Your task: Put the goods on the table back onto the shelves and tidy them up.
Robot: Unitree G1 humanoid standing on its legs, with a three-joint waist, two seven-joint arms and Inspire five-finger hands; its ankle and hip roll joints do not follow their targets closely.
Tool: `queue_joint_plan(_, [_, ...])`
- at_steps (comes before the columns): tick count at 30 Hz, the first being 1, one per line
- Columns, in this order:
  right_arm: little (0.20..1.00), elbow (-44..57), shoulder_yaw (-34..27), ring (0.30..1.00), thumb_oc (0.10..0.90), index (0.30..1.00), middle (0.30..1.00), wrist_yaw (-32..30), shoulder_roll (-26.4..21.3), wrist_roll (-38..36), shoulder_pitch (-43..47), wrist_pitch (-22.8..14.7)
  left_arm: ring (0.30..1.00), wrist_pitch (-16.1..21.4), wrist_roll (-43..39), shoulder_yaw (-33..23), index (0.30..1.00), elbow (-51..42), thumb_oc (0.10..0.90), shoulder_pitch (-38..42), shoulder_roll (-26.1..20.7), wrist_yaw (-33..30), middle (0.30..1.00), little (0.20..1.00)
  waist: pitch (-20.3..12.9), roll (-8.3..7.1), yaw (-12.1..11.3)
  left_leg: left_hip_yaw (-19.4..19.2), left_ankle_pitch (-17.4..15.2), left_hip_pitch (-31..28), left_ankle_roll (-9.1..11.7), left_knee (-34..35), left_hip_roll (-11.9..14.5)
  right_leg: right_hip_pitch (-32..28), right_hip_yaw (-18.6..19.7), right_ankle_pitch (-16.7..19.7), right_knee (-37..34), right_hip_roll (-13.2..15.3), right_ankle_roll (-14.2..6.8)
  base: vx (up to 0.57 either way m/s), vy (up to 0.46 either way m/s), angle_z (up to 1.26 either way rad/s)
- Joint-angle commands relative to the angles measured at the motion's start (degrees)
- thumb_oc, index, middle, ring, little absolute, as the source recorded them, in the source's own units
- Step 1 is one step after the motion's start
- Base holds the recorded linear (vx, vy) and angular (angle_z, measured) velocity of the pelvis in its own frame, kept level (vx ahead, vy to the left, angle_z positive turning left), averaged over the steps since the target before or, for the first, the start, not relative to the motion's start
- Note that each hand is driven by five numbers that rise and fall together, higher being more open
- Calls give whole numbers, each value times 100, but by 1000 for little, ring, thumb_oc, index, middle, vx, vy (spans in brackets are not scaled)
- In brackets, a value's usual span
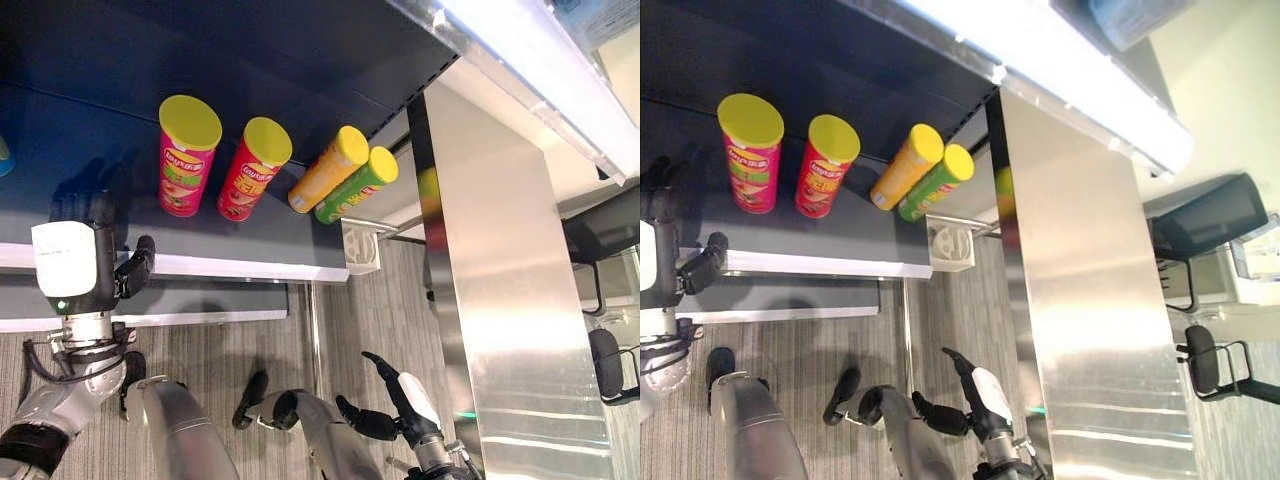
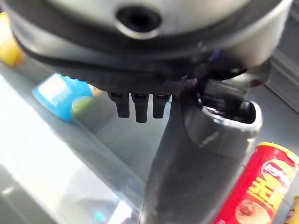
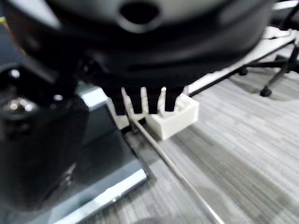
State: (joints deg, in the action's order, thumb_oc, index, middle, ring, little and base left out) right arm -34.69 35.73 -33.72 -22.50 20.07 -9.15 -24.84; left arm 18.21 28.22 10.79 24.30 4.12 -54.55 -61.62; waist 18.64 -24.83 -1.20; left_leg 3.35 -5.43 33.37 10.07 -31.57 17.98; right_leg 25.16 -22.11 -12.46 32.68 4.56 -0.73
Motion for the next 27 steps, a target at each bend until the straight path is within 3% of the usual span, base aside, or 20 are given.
queue_joint_plan(1, [900, -243, -199, 900, 800, 900, 900, -269, -127, 21, -90, -75, 900, 79, 184, 56, 900, -100, 800, 131, 44, -226, 900, 900, -420, -39, -106, -79, 81, 123, -458, 295, -197, -28, 204, 879, -361, 495, -731, 52, -28, 15])
queue_joint_plan(5, [900, -555, -299, 900, 800, 900, 900, -338, 15, 67, -98, 26, 900, 89, 143, 269, 900, 90, 800, 51, 414, -132, 900, 900, -566, 34, -116, -143, 192, -193, -458, 620, -264, -317, 147, 884, -515, 523, -761, 48, -12, 18])
queue_joint_plan(6, [900, -703, -343, 900, 800, 900, 900, -367, 56, 106, -107, 66, 900, 111, 129, 305, 900, 115, 800, 12, 533, -111, 900, 900, -605, 65, -139, -188, 406, -245, -494, 778, -321, -376, 45, 997, -624, 565, -699, 60, -4, 14])
queue_joint_plan(7, [900, -713, -339, 900, 800, 900, 900, -371, 56, 115, -106, 62, 900, 108, 128, 307, 900, 121, 800, 13, 537, -111, 900, 900, -626, 76, -118, -157, 278, -319, -458, 796, -305, -422, 112, 898, -596, 533, -769, -10, 7, 13])
queue_joint_plan(8, [900, -811, -371, 900, 800, 900, 900, -367, 99, 134, -121, 100, 900, 120, 107, 324, 900, 154, 800, -43, 669, -77, 900, 900, -670, 114, -134, -207, 462, -361, -491, 929, -352, -474, 19, 1002, -694, 563, -711, 75, -1, 12])
queue_joint_plan(10, [900, -1048, -454, 900, 800, 900, 900, -384, 174, 219, -139, 178, 900, 197, 60, 369, 900, 172, 800, -162, 972, -23, 900, 900, -835, 269, -111, -263, 640, -677, -483, 1367, -405, -684, -19, 1037, -890, 574, -740, 93, 39, 14])
queue_joint_plan(11, [900, -1259, -550, 900, 800, 900, 900, -398, 247, 276, -138, 263, 900, 274, -45, 390, 900, 248, 800, -233, 1268, 7, 900, 900, -996, 449, -76, -336, 779, -957, -479, 1748, -432, -844, -39, 1055, -1055, 577, -772, 142, 71, 12])
queue_joint_plan(13, [900, -1570, -682, 900, 800, 900, 900, -393, 367, 272, -113, 360, 900, 333, -214, 314, 900, 473, 800, -331, 1599, 10, 900, 900, -1127, 670, -66, -433, 980, -1364, -463, 2239, -437, -1112, -41, 1129, -1308, 571, -818, 100, 61, 10])
queue_joint_plan(14, [900, -1571, -682, 900, 800, 900, 900, -394, 367, 272, -113, 359, 900, 334, -213, 314, 900, 473, 800, -330, 1600, 9, 900, 900, -1119, 671, -69, -436, 985, -1377, -463, 2248, -437, -1121, -40, 1131, -1313, 570, -818, 79, 83, 6])
queue_joint_plan(15, [900, -1835, -843, 900, 800, 900, 900, -419, 502, 224, -101, 456, 900, 327, -435, 208, 900, 837, 800, -458, 1952, 62, 900, 900, -1240, 869, -73, -509, 1113, -1668, -476, 2579, -438, -1312, -53, 1193, -1555, 580, -849, 74, 101, 0])
queue_joint_plan(18, [900, -2312, -1177, 900, 800, 900, 900, -408, 781, -15, -20, 622, 900, 403, -878, 36, 900, 1475, 800, -634, 2456, 165, 900, 900, -1414, 1152, -55, -666, 1325, -2207, -437, 3160, -478, -1769, -6, 1356, -2161, 555, -919, 79, 96, 3])
queue_joint_plan(19, [900, -2315, -1182, 900, 800, 900, 900, -409, 781, -15, -17, 621, 900, 405, -877, 40, 900, 1478, 800, -627, 2458, 163, 900, 900, -1410, 1154, -55, -664, 1353, -2208, -443, 3180, -482, -1777, -13, 1385, -2190, 553, -917, 68, 98, -5])
queue_joint_plan(20, [900, -2622, -1396, 900, 800, 900, 900, -428, 927, -195, 44, 637, 900, 403, -904, 196, 900, 2232, 800, -655, 2689, 299, 900, 900, -1555, 1308, -14, -775, 1410, -2536, -406, 3453, -536, -2055, 68, 1469, -2553, 525, -963, 47, 77, -7])
queue_joint_plan(21, [900, -2627, -1405, 900, 800, 900, 900, -429, 927, -195, 51, 633, 900, 410, -901, 206, 900, 2246, 800, -638, 2693, 293, 900, 900, -1549, 1310, -15, -771, 1434, -2531, -412, 3467, -541, -2061, 61, 1497, -2582, 525, -962, 99, 148, -7])
queue_joint_plan(22, [900, -2814, -1614, 900, 800, 900, 900, -429, 1059, -420, 89, 594, 900, 346, -973, 321, 900, 3182, 800, -690, 2976, 540, 900, 900, -1662, 1448, 30, -857, 1415, -2786, -386, 3598, -618, -2289, 131, 1535, -2837, 481, -988, 52, 113, -8])
queue_joint_plan(24, [900, -2892, -1656, 900, 800, 900, 900, -407, 1112, -482, 97, 582, 900, 337, -1048, 332, 900, 3492, 800, -700, 3108, 622, 900, 900, -1708, 1503, 62, -853, 1417, -2853, -391, 3637, -649, -2357, 146, 1550, -2892, 497, -987, 49, 104, -17])
queue_joint_plan(25, [900, -3033, -1721, 900, 800, 900, 900, -273, 1232, -666, 133, 570, 900, 266, -1307, 303, 900, 4290, 800, -767, 3449, 964, 900, 900, -1754, 1589, 104, -895, 1361, -3041, -413, 3657, -715, -2507, 218, 1530, -2913, 535, -980, 22, 80, -9])
queue_joint_plan(27, [900, -3285, -1792, 900, 800, 900, 900, -152, 1350, -838, 173, 579, 900, 158, -1494, 274, 900, 4891, 800, -846, 3723, 1306, 900, 900, -1759, 1627, 113, -918, 1330, -3121, -422, 3657, -774, -2621, 294, 1528, -2986, 549, -971, -17, 86, -7])
